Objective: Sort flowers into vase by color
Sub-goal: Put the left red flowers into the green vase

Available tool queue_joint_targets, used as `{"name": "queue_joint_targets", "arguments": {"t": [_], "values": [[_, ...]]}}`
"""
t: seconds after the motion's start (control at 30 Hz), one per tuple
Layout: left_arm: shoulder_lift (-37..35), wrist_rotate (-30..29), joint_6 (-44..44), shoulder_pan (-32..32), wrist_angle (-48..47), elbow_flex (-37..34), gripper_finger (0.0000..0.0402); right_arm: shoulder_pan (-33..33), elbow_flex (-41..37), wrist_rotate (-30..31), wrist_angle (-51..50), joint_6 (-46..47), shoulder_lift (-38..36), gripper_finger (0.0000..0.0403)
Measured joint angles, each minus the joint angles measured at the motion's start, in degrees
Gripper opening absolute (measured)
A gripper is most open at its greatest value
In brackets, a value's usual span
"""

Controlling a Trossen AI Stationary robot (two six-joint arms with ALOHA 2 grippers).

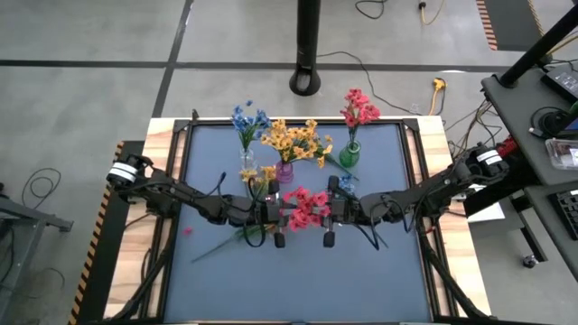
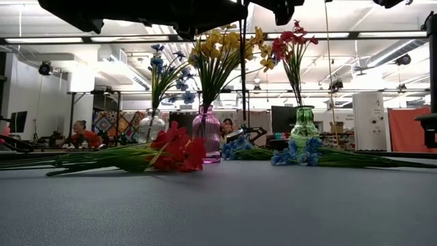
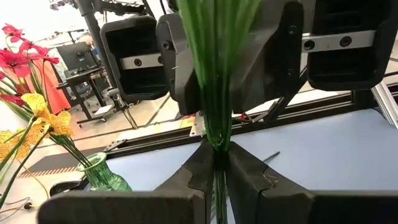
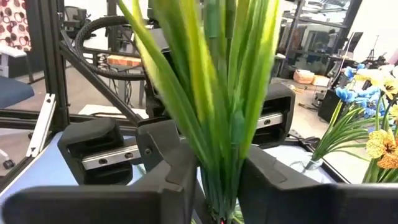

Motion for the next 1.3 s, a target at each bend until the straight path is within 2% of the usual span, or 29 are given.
{"name": "queue_joint_targets", "arguments": {"t": [0.27, 0.43, 0.5, 0.6, 0.73, 0.9, 1.0, 1.3], "values": [[-0.22, -1.57, -0.48, 0.00, -0.92, 0.64, 0.0030, -0.07, -0.05, 0.24, -0.77, 2.72, -1.92, 0.0017], [-2.64, -2.11, 0.24, 0.04, -12.57, 2.92, 0.0089, -0.07, 0.25, 0.51, -6.93, 8.65, -7.42, 0.0019], [-3.90, -3.08, 1.59, 0.04, -17.05, 4.43, 0.0121, -0.07, 0.54, 4.22, -12.63, 10.49, -10.15, 0.0020], [-5.52, -6.18, 4.36, 0.04, -24.03, 6.70, 0.0164, -0.20, 0.92, 14.67, -22.52, 12.67, -15.07, 0.0021], [-8.85, -7.02, 8.11, 0.04, -37.01, 11.04, 0.0196, -0.87, 0.79, 24.95, -33.43, 14.54, -24.05, 0.0022], [-13.41, -6.97, 10.25, 0.99, -51.30, 15.79, 0.0203, -4.29, -0.32, 32.99, -33.72, 11.45, -32.34, 0.0022], [-16.54, -6.99, 13.43, 2.17, -53.47, 16.52, 0.0202, -7.61, -1.06, 37.52, -33.83, 9.84, -34.58, 0.0022], [-25.13, -6.99, 14.95, 6.97, -55.45, 15.17, 0.0201, -18.83, -2.25, 34.08, -25.87, 5.72, -32.57, 0.0022]]}}
